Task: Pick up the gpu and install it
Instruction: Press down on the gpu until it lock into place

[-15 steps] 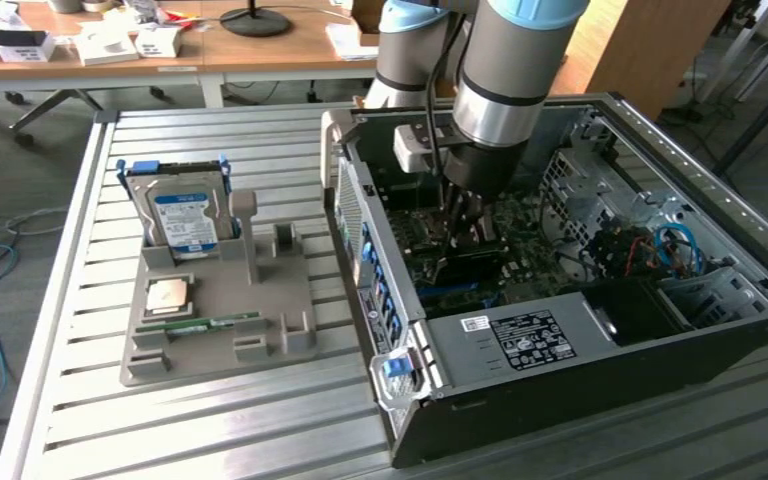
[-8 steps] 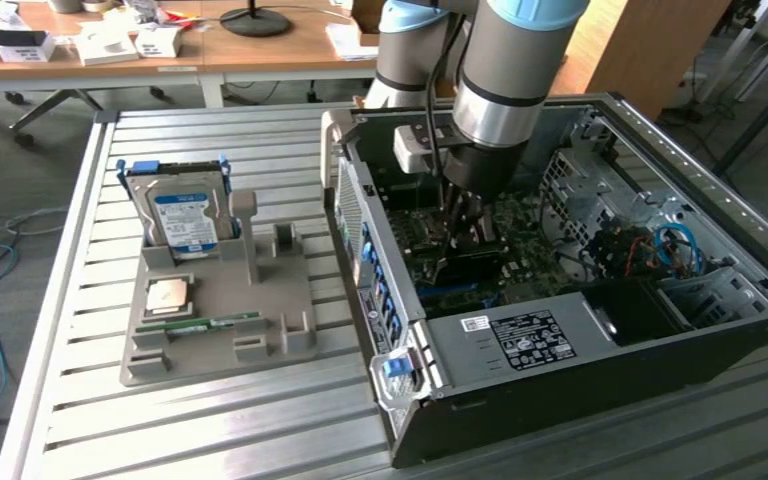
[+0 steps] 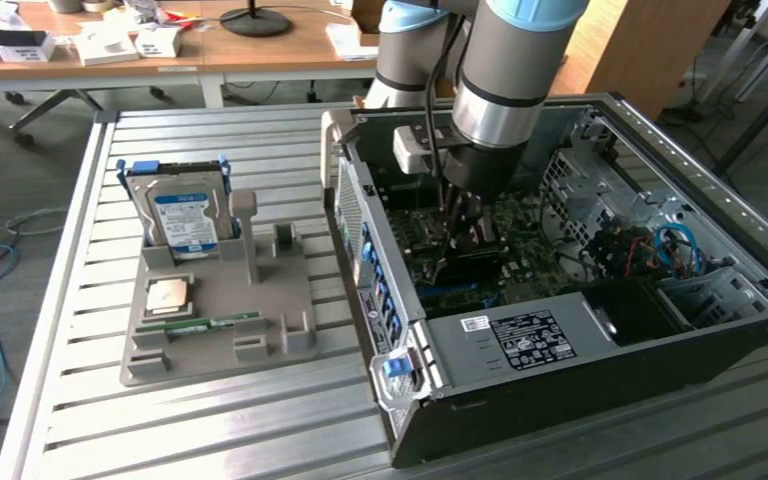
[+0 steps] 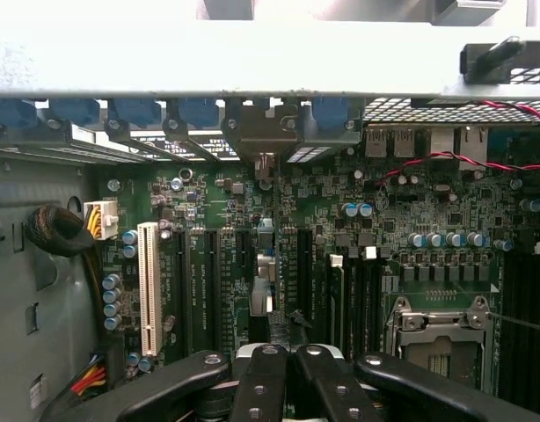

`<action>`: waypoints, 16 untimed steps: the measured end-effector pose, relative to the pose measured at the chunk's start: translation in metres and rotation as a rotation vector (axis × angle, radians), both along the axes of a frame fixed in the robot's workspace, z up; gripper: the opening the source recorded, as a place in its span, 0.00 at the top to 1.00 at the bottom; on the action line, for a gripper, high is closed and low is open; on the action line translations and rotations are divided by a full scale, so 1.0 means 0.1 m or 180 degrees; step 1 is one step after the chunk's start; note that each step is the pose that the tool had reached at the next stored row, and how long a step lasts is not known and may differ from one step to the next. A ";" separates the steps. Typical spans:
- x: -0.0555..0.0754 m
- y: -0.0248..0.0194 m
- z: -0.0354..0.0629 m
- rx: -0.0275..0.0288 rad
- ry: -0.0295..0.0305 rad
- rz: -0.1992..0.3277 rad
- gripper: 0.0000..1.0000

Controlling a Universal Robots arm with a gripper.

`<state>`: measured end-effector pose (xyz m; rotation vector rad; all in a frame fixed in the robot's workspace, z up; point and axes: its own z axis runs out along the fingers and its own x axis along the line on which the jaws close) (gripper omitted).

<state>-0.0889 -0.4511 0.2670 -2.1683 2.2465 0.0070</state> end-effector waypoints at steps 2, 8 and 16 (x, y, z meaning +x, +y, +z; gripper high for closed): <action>0.00 0.000 -0.001 0.0001 0.0000 0.0000 0.89; 0.00 0.000 -0.003 0.0000 0.0000 0.0000 0.89; 0.00 0.000 -0.004 0.0000 0.0000 0.0000 0.89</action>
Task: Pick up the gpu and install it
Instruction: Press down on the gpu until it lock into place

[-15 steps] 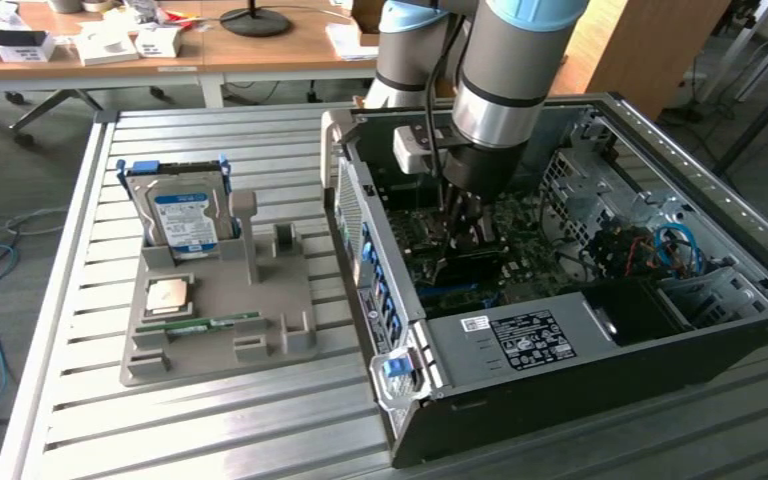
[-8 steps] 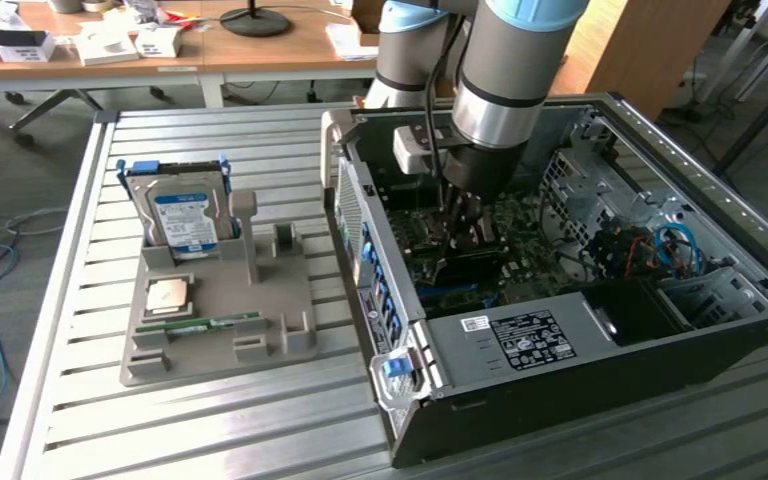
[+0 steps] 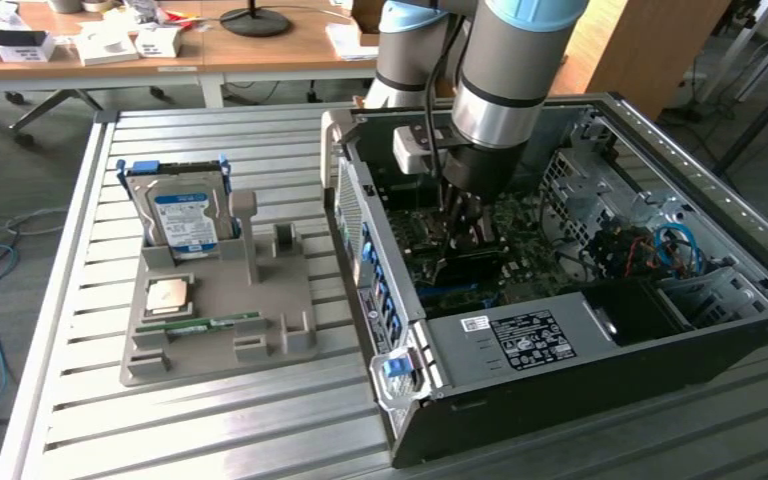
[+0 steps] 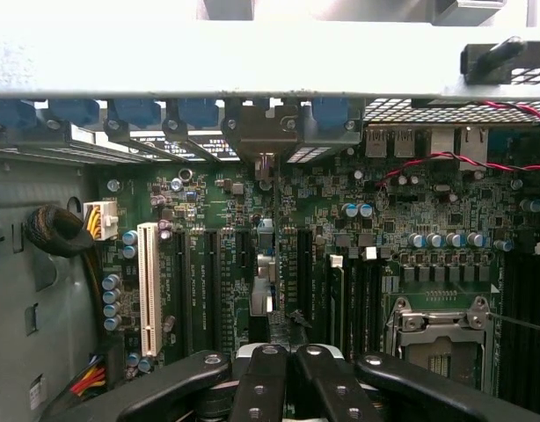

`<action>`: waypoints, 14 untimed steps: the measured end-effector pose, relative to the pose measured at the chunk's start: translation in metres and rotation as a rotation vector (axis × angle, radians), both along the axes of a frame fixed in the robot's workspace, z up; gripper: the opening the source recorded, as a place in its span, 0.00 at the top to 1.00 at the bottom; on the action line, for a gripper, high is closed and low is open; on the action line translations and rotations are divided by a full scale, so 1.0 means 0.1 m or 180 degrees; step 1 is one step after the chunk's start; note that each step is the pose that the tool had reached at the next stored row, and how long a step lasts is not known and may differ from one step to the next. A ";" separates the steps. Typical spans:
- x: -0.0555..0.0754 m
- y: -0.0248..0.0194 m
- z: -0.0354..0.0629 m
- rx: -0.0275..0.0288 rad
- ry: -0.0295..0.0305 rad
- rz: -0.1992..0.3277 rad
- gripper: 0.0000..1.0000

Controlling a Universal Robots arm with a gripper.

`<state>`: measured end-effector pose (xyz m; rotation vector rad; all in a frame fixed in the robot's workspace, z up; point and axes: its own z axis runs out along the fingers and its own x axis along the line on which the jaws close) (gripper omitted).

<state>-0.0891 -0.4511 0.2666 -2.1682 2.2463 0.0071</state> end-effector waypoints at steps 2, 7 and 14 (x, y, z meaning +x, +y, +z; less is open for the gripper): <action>0.00 0.000 -0.001 0.0000 0.0000 0.0000 0.89; 0.00 0.000 -0.001 0.0000 0.0000 0.0000 0.89; 0.00 0.000 -0.006 0.0000 0.0000 0.0000 0.89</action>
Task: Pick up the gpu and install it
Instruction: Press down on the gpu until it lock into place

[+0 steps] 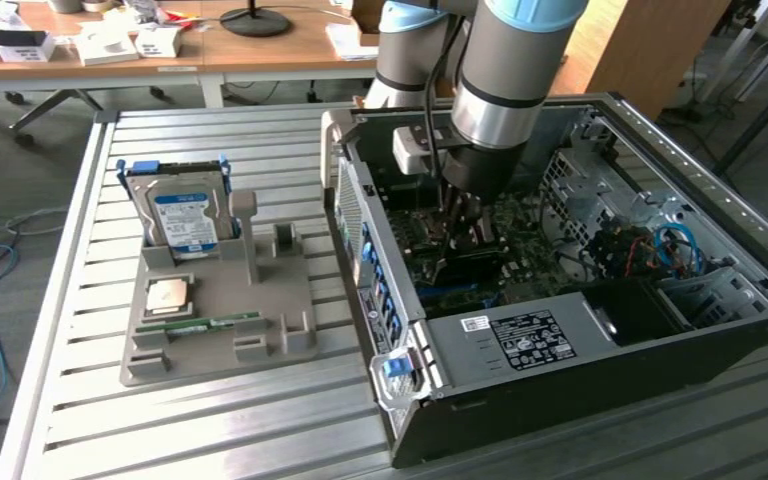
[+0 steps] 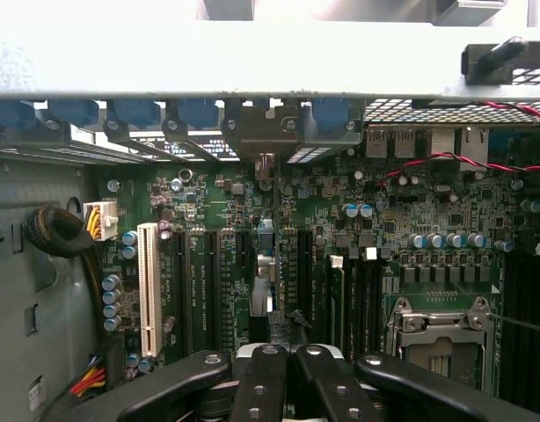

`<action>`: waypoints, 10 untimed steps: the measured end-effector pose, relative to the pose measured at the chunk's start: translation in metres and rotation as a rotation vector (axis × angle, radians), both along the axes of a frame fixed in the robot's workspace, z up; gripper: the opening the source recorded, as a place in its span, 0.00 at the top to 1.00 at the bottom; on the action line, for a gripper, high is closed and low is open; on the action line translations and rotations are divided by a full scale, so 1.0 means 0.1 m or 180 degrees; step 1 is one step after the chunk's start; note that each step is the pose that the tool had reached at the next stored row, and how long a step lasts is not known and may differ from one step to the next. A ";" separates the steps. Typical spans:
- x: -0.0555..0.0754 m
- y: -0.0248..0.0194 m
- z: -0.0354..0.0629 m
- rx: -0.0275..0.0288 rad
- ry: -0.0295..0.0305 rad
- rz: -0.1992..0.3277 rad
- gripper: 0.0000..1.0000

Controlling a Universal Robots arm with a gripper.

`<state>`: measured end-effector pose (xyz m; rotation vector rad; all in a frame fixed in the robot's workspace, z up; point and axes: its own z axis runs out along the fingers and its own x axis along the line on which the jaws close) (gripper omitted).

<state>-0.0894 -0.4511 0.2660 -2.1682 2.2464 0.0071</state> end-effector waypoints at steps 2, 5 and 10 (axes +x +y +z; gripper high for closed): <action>0.00 0.000 -0.004 0.0000 0.0000 0.0000 0.89; 0.00 0.000 -0.005 -0.0001 0.0000 0.0000 0.89; 0.00 0.000 -0.013 -0.0001 0.0000 0.0000 0.89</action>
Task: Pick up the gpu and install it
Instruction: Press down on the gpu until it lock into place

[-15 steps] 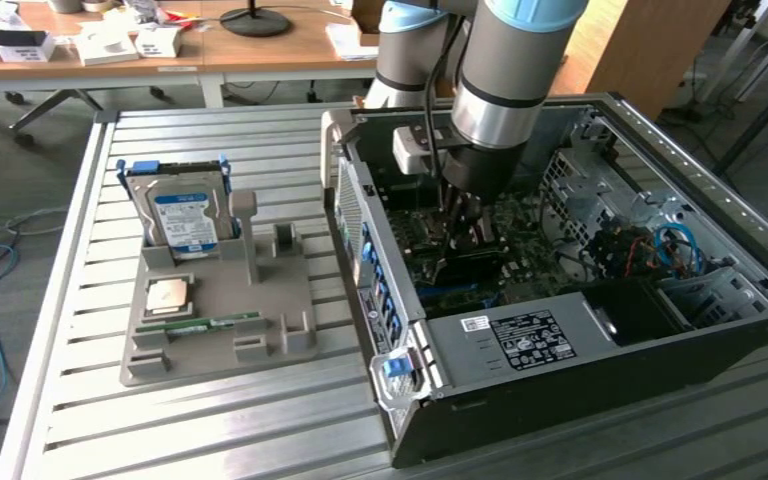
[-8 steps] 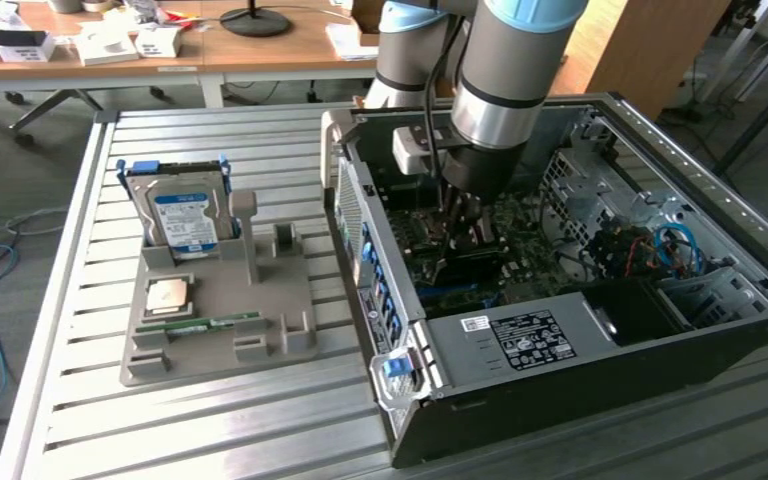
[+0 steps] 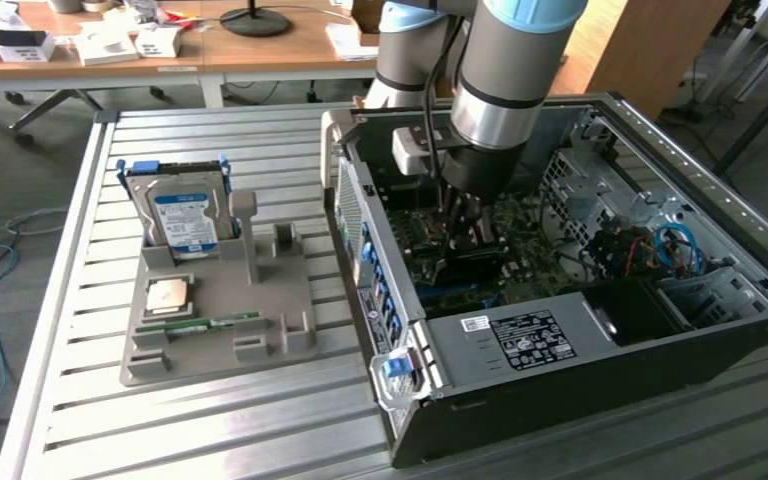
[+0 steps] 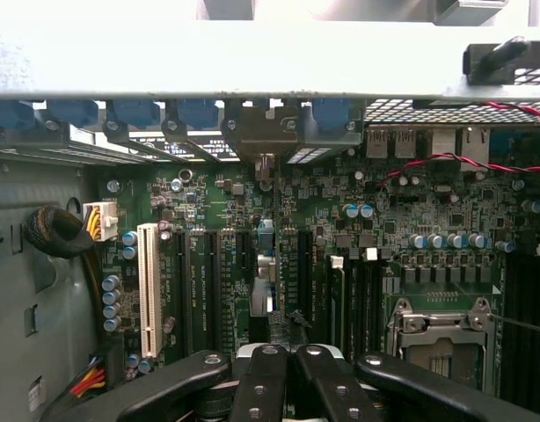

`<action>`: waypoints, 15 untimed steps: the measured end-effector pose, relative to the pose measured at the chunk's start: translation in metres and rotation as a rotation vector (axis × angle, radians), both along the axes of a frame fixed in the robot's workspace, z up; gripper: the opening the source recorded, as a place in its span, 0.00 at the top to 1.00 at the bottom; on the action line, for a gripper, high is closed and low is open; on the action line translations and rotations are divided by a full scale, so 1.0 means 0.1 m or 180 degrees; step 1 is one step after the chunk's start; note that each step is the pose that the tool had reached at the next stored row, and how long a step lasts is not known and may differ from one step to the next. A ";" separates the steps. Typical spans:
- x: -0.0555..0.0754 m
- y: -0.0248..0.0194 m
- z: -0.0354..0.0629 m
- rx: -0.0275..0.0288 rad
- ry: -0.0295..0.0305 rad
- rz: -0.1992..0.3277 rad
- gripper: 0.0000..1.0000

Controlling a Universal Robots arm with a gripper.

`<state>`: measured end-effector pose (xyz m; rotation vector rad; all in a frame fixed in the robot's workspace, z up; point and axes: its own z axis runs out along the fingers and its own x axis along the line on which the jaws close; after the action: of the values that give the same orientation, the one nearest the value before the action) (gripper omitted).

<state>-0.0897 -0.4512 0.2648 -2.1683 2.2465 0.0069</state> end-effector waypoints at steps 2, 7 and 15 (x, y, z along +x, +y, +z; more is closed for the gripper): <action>0.00 0.000 0.000 0.0000 0.0000 0.0000 0.89; 0.00 0.002 -0.017 0.0006 -0.0002 0.0000 0.89; 0.00 0.000 -0.011 0.0000 0.0000 0.0000 0.89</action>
<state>-0.0899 -0.4511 0.2636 -2.1683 2.2465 0.0070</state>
